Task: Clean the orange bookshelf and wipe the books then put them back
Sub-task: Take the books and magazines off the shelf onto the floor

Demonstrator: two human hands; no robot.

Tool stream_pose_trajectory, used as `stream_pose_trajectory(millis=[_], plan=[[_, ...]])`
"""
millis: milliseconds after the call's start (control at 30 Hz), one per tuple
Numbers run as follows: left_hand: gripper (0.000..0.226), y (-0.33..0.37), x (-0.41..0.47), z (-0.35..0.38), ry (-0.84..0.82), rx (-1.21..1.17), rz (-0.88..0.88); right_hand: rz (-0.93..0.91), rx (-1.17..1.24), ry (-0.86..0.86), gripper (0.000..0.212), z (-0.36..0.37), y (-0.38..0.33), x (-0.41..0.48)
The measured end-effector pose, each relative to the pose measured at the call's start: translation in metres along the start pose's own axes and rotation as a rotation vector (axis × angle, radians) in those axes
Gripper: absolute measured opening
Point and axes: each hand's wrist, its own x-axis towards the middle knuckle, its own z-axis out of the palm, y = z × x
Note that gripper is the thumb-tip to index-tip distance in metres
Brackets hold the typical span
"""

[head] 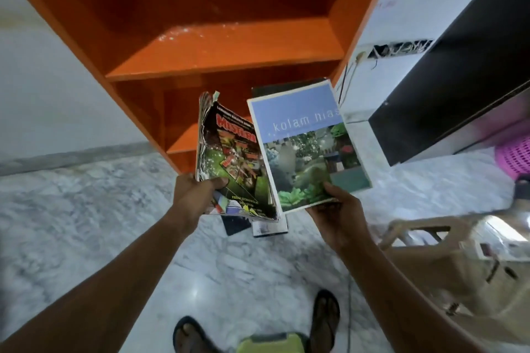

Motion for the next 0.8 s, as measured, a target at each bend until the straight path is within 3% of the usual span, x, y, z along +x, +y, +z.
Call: stream_pose_trajectory(millis=[167,300,367,433,533,667,700,767,800], plan=[[0.007,-0.055,0.019,0.012,0.063,0.04,0.105,0.077,-0.055,0.16,0.035,-0.079,0.046,0.055],[0.013,-0.132,0.058,0.028,0.094,0.012,0.271,0.12,-0.191,0.217,0.035,-0.157,0.105,0.161],[0.022,-0.172,0.075,0.04,0.085,0.004,0.337,0.118,-0.215,0.274,0.046,-0.198,0.139,0.216],[0.031,-0.205,0.092,0.052,0.078,-0.02,0.338,0.118,-0.206,0.288,0.048,-0.226,0.166,0.261],[0.04,-0.256,0.128,0.068,0.055,-0.111,0.291,0.146,-0.217,0.254,0.024,-0.258,0.209,0.322],[0.049,-0.301,0.17,0.087,-0.025,-0.236,0.239,0.159,-0.314,0.271,0.034,-0.304,0.251,0.37],[0.046,-0.307,0.177,0.089,-0.051,-0.29,0.23,0.145,-0.372,0.315,0.034,-0.315,0.257,0.375],[0.013,-0.319,0.195,0.088,-0.109,-0.399,0.219,0.146,-0.419,0.387,0.03,-0.335,0.267,0.376],[0.031,-0.324,0.2,0.09,-0.136,-0.423,0.189,0.137,-0.461,0.412,0.024,-0.342,0.269,0.376]])
